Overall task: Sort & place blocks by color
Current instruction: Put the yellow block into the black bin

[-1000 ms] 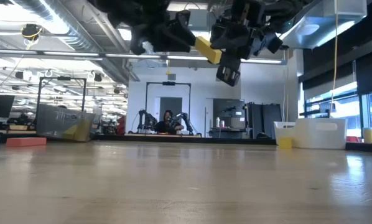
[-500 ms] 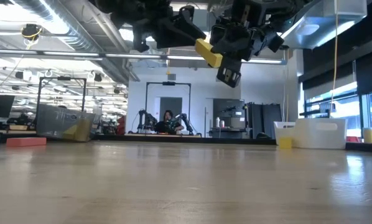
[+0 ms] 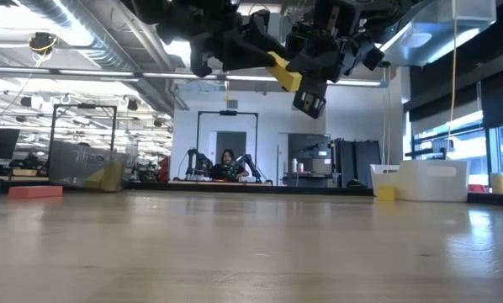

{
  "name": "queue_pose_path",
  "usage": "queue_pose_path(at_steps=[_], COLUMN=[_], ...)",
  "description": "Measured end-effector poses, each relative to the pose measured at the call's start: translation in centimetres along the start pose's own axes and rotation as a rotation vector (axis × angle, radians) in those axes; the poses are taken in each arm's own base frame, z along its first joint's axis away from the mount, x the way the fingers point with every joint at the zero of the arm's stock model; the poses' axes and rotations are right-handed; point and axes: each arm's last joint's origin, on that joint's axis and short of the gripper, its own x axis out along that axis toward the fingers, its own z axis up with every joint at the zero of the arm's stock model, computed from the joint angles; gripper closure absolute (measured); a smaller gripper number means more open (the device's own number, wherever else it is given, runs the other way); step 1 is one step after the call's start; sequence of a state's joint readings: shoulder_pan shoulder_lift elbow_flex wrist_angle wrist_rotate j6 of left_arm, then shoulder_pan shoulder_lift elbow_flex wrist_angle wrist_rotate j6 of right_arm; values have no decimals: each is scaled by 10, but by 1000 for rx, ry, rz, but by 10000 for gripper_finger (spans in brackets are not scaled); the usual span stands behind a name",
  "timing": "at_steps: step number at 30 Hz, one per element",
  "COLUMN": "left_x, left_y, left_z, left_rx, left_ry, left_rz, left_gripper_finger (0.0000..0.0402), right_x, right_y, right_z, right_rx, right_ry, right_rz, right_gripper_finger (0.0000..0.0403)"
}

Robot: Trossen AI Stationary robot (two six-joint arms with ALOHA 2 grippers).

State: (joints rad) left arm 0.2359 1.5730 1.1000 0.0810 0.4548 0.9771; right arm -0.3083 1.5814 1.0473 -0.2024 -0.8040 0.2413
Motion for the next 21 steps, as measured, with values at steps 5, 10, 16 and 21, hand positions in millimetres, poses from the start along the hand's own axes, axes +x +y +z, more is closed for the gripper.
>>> queue_pose_path(at_steps=[5, 10, 16, 21], left_x=[0, 0, 0, 0], left_y=[0, -1, -4, -5], left_z=[0, 0, -2, -3], left_rx=[2, -3, -16, -29], left_ry=[-1, -2, 9, 25], left_rz=[4, -11, -33, -38], left_gripper_finger=[267, 323, 355, 355], right_x=[0, 0, 0, 1], right_y=[0, 0, 0, 0], right_z=[0, -1, -1, -1], right_rx=[-2, 12, 17, 17], right_ry=[1, 6, 9, 6], right_rz=[2, 7, 5, -2], right_gripper_finger=[305, 305, 305, 305])
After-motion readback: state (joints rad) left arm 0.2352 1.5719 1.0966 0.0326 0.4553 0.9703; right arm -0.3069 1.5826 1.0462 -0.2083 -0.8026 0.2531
